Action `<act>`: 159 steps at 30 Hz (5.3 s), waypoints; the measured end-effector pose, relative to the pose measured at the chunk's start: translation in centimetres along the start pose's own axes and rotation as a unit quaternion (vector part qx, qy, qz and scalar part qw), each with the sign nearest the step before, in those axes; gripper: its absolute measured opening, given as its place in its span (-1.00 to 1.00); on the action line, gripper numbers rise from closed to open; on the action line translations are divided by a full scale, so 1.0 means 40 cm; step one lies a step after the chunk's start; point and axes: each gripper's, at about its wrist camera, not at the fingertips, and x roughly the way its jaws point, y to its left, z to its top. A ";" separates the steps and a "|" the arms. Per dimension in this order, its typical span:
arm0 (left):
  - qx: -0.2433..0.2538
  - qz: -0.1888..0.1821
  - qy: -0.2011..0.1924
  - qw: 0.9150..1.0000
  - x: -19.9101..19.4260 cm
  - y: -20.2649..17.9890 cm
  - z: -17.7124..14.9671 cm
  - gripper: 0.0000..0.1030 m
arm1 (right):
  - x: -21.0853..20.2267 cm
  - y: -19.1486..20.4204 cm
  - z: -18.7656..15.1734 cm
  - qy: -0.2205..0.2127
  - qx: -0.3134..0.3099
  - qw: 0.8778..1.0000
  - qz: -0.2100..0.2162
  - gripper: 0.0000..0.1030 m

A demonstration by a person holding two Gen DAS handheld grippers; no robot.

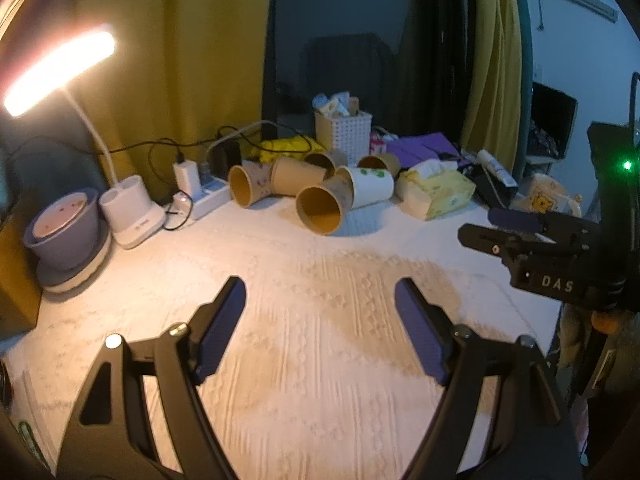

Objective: Flip cup upright
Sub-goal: 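Move the right tool toward the tipped-over tan printed paper cup, then close the right gripper around the tan printed cup's side, then lift the tan cup with the right gripper and carry it over open table, then rotate the right gripper to turn the tan cup opening upward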

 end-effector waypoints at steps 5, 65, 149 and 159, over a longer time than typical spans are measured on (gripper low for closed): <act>0.025 -0.001 0.017 1.000 0.080 -0.006 0.052 0.52 | 0.061 -0.048 0.037 0.003 0.007 1.000 -0.004 0.23; 0.106 -0.057 0.069 0.990 0.485 0.008 0.174 0.35 | 0.264 -0.140 0.083 0.045 0.050 0.998 0.006 0.23; -0.027 -0.022 0.074 0.997 0.056 0.125 -0.156 0.68 | -0.019 0.142 -0.139 0.113 -0.080 0.989 0.050 0.23; -0.051 -0.021 0.062 0.997 0.047 0.157 -0.146 0.68 | 0.050 0.210 -0.076 0.134 -0.133 0.978 0.094 0.35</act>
